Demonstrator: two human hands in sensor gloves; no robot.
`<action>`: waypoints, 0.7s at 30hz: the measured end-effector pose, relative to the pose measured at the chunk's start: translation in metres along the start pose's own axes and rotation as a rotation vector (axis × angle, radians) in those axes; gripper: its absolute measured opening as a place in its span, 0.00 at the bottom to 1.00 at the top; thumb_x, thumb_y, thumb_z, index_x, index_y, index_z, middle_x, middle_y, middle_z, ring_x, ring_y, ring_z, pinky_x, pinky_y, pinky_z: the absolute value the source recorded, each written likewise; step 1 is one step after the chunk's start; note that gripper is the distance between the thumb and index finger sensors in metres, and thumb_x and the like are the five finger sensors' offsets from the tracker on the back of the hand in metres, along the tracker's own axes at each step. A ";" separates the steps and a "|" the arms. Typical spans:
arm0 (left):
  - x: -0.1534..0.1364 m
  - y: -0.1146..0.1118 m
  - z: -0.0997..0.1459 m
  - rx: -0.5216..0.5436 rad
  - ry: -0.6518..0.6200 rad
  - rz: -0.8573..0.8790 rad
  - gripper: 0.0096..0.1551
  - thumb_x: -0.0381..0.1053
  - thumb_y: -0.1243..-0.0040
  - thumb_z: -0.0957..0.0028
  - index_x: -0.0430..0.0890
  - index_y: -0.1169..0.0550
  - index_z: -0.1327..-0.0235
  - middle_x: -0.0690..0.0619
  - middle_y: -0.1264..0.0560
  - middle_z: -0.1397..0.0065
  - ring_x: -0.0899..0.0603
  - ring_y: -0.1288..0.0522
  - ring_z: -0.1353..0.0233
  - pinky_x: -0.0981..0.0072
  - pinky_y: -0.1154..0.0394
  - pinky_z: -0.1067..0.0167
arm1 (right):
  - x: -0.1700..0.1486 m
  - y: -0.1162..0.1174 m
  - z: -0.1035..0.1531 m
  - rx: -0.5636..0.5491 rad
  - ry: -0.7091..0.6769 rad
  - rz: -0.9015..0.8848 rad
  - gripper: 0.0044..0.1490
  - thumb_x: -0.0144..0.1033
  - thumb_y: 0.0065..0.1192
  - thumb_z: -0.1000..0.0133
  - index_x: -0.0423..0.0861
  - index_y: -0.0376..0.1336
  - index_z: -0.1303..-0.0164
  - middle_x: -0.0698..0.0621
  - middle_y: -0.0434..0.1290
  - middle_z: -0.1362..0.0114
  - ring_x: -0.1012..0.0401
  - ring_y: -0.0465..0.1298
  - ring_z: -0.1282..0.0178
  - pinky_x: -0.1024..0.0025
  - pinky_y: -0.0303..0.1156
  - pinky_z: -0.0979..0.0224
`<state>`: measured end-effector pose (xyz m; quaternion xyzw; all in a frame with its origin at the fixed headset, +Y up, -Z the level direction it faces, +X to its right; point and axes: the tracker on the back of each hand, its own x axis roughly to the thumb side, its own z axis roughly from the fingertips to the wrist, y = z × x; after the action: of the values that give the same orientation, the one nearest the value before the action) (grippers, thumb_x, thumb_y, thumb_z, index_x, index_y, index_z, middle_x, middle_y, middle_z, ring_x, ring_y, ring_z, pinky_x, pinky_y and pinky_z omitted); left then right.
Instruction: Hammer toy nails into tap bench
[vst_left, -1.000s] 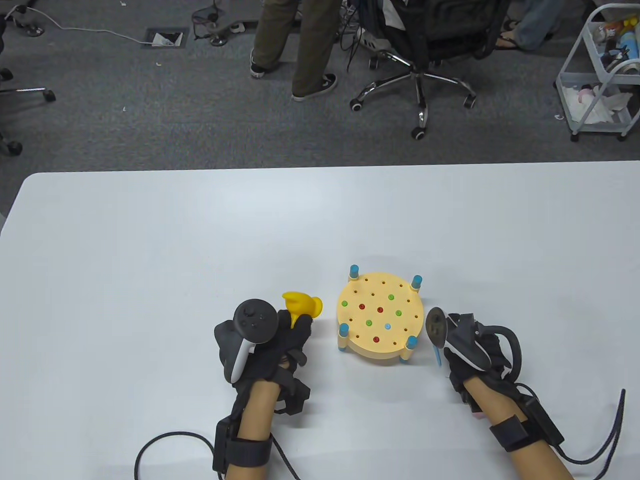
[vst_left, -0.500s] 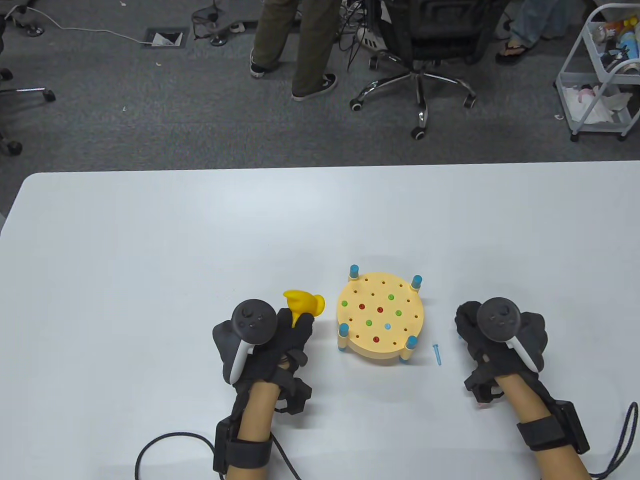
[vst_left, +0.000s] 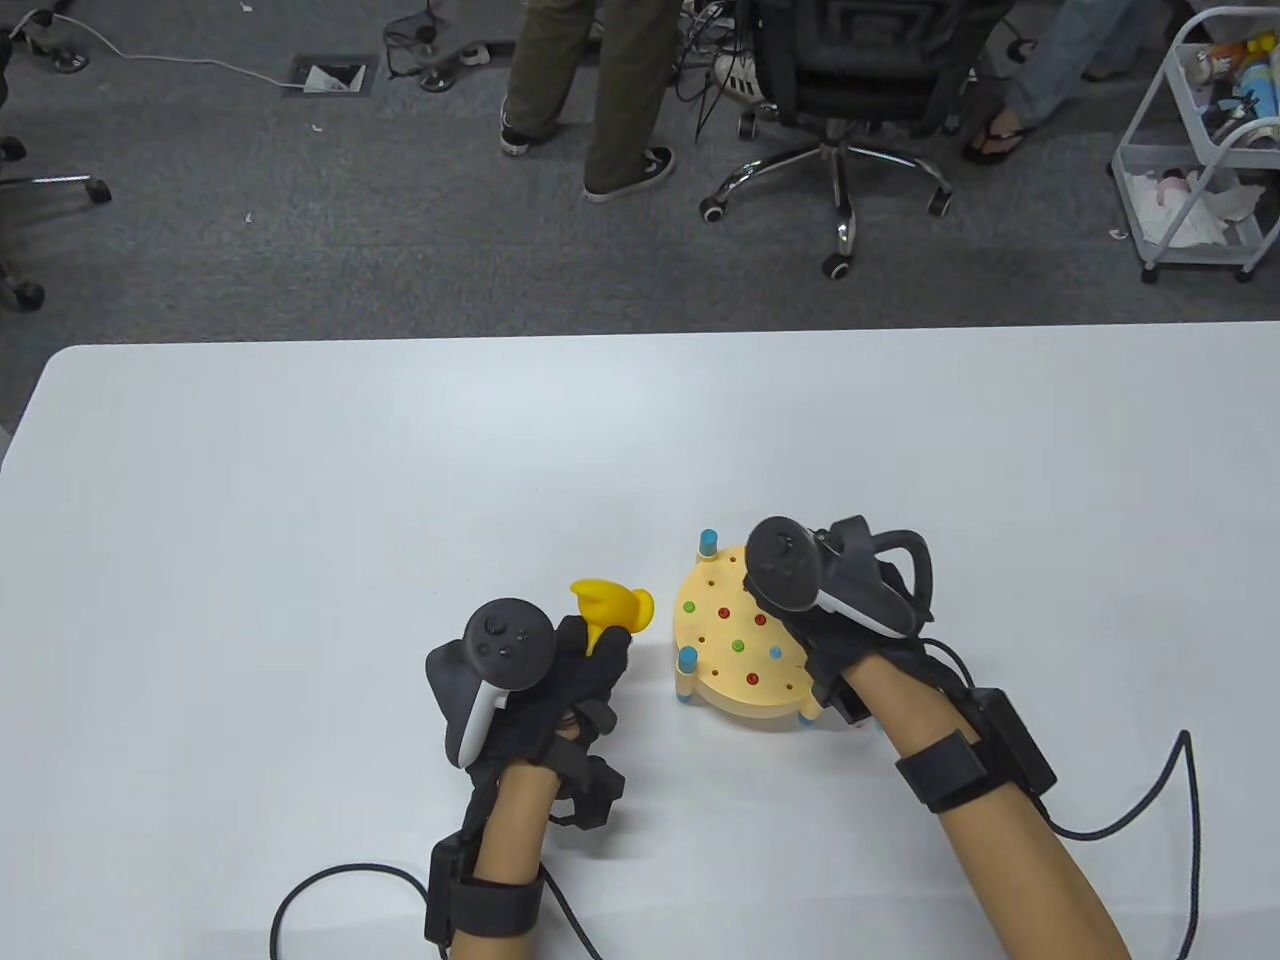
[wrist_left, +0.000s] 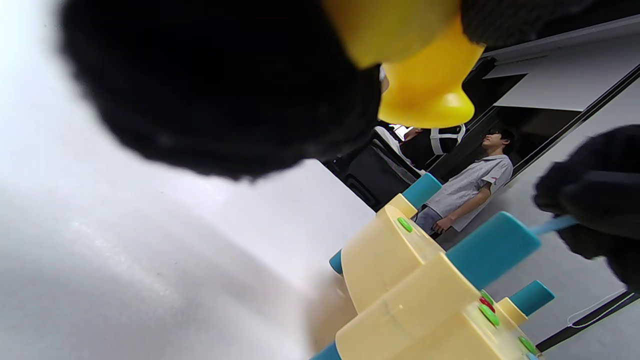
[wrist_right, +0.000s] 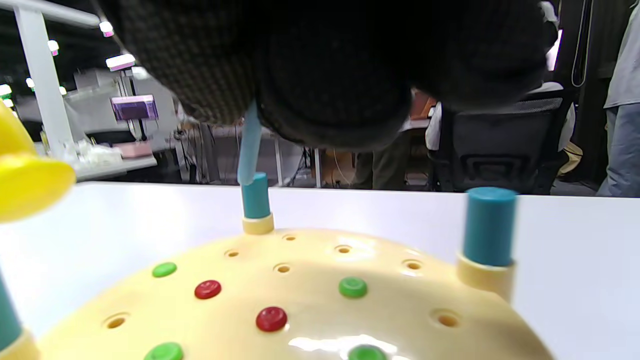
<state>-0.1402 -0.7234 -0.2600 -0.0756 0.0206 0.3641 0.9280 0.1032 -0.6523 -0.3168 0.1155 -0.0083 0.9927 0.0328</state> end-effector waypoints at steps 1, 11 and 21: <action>0.000 0.001 0.000 -0.001 -0.001 0.006 0.39 0.68 0.48 0.60 0.40 0.21 0.49 0.41 0.13 0.67 0.42 0.15 0.81 0.63 0.22 0.86 | 0.005 0.004 -0.006 0.038 0.005 0.009 0.24 0.45 0.65 0.53 0.51 0.70 0.48 0.51 0.81 0.51 0.66 0.82 0.68 0.69 0.81 0.57; 0.001 0.002 0.001 0.002 -0.014 0.009 0.39 0.68 0.48 0.60 0.40 0.21 0.49 0.41 0.13 0.67 0.42 0.15 0.81 0.63 0.22 0.86 | 0.017 0.026 -0.030 0.137 0.073 0.178 0.24 0.44 0.66 0.54 0.50 0.71 0.48 0.51 0.81 0.52 0.66 0.82 0.68 0.69 0.81 0.58; 0.002 -0.001 0.000 -0.012 -0.008 -0.007 0.39 0.68 0.48 0.59 0.40 0.21 0.49 0.41 0.14 0.67 0.42 0.15 0.81 0.63 0.22 0.86 | 0.020 0.029 -0.031 0.155 0.094 0.227 0.24 0.44 0.66 0.53 0.50 0.71 0.48 0.51 0.81 0.52 0.66 0.82 0.68 0.69 0.81 0.57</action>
<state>-0.1386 -0.7229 -0.2598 -0.0799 0.0142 0.3613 0.9289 0.0745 -0.6793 -0.3430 0.0693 0.0569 0.9921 -0.0881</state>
